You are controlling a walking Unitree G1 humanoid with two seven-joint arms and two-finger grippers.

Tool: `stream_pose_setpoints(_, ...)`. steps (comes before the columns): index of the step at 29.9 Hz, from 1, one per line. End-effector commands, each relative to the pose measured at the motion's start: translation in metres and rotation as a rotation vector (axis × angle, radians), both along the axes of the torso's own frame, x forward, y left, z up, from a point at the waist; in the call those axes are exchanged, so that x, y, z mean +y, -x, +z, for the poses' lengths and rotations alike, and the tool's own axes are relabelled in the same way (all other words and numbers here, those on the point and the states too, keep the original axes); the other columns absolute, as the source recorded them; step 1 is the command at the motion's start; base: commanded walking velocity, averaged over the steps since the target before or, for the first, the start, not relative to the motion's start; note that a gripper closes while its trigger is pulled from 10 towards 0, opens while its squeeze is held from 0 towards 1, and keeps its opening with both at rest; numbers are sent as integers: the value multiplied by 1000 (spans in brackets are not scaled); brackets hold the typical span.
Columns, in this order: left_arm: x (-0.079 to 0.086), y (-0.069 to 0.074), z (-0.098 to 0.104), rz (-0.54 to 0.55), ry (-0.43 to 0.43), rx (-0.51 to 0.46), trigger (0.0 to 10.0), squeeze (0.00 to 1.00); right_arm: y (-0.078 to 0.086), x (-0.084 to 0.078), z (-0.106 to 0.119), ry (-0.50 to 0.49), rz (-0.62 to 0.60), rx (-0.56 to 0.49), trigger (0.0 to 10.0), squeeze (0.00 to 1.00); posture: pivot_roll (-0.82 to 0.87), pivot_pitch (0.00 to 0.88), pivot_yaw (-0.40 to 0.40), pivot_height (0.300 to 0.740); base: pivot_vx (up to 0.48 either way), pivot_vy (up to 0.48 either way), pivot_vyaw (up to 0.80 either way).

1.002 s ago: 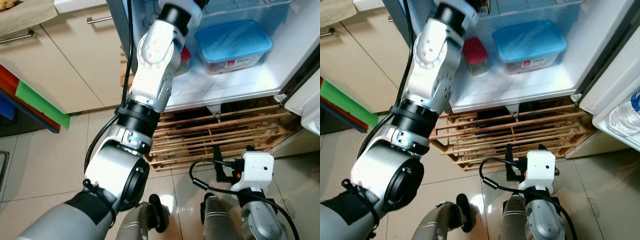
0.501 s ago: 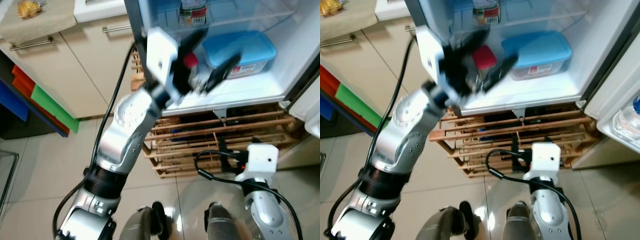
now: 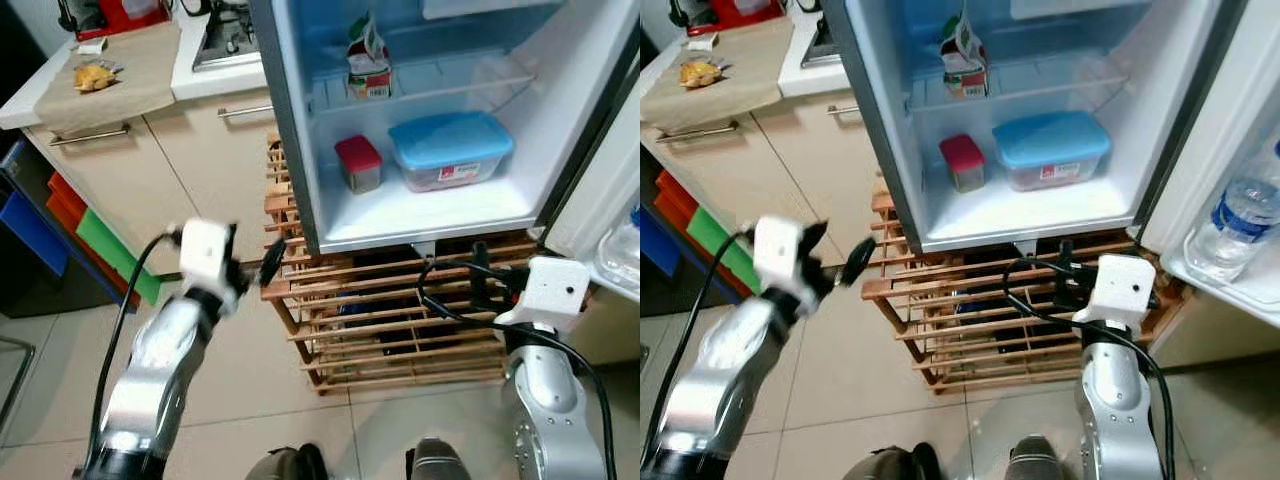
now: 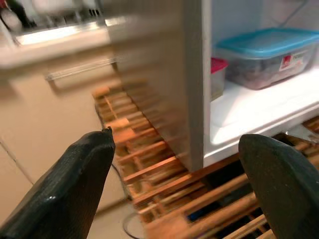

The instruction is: Restocking fridge

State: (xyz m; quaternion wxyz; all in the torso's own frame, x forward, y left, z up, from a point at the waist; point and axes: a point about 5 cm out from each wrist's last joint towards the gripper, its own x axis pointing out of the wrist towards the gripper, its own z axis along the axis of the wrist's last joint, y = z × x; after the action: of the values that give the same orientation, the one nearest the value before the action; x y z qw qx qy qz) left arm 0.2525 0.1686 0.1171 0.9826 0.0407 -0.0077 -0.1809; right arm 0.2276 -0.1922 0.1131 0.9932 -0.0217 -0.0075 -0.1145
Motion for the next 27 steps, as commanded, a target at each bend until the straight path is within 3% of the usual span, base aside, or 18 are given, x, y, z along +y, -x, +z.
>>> stream_pose_setpoints(1,-1,-6,16,-8,-10,-74,10000,0,1,-1,-7,-2,14,21,10000,0,-233,0,140,740,0,-259,0)
stream_pose_setpoints(8,-25,-20,35,-62,14,-169,10000,0,-16,6,0,28,69,-8,10000,0,-238,0,139,740,0,-448,455)
stream_pose_setpoints(10,-27,-21,36,-61,2,-187,10000,0,-19,7,0,23,82,-8,10000,0,-238,0,139,740,0,-480,775)
stream_pose_setpoints(12,-26,-32,37,-9,-29,-191,10000,0,-23,9,0,15,94,-10,10000,0,-236,0,137,740,0,0,0)
stream_pose_setpoints(15,-29,-39,41,-18,-7,-200,10000,0,-25,10,1,7,104,-19,10000,0,-233,0,133,740,0,0,0)
stream_pose_setpoints(20,-34,-44,45,-28,23,-213,10000,0,-29,13,2,6,123,-32,10000,0,-235,0,127,740,0,0,0)
stream_pose_setpoints(27,-36,-42,42,-42,47,-200,10000,0,-27,11,1,7,128,-30,10000,0,-244,0,125,740,-319,-316,0)
